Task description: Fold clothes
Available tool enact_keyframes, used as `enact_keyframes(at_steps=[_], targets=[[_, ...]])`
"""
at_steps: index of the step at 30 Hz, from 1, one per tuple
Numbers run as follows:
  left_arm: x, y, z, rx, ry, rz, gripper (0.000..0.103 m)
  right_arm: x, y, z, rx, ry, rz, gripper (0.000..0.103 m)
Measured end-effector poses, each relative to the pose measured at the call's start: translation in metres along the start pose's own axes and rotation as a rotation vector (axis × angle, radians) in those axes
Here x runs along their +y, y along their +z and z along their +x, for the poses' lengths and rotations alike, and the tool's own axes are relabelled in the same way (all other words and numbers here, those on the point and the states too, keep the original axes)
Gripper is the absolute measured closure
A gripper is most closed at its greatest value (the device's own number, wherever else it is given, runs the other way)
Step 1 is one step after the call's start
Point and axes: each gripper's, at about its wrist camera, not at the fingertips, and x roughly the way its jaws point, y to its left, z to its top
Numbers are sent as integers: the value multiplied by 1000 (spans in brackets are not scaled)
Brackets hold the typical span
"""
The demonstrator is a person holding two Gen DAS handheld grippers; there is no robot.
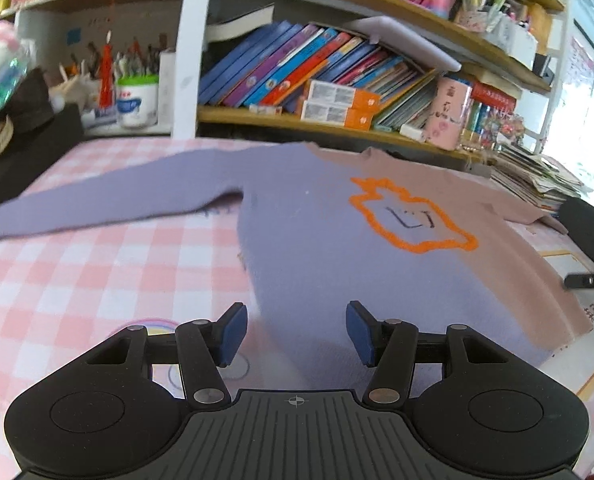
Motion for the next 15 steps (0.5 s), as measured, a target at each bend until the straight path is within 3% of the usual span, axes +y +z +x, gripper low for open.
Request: enact_keyframes(at_steps=[5, 10, 14, 15], targets=[[6, -6, 2, 22, -2, -24, 48, 18, -9, -2, -2, -58, -75, 57], [8, -9, -3, 25, -33, -41, 52, 25, -12, 1, 7, -35, -93, 82], [10, -14, -2, 38, -206, -141, 57, 34, -18, -3, 17, 14, -109, 89], [8, -14, -1, 40, -216, -145, 58, 36, -20, -5, 18, 14, -117, 89]])
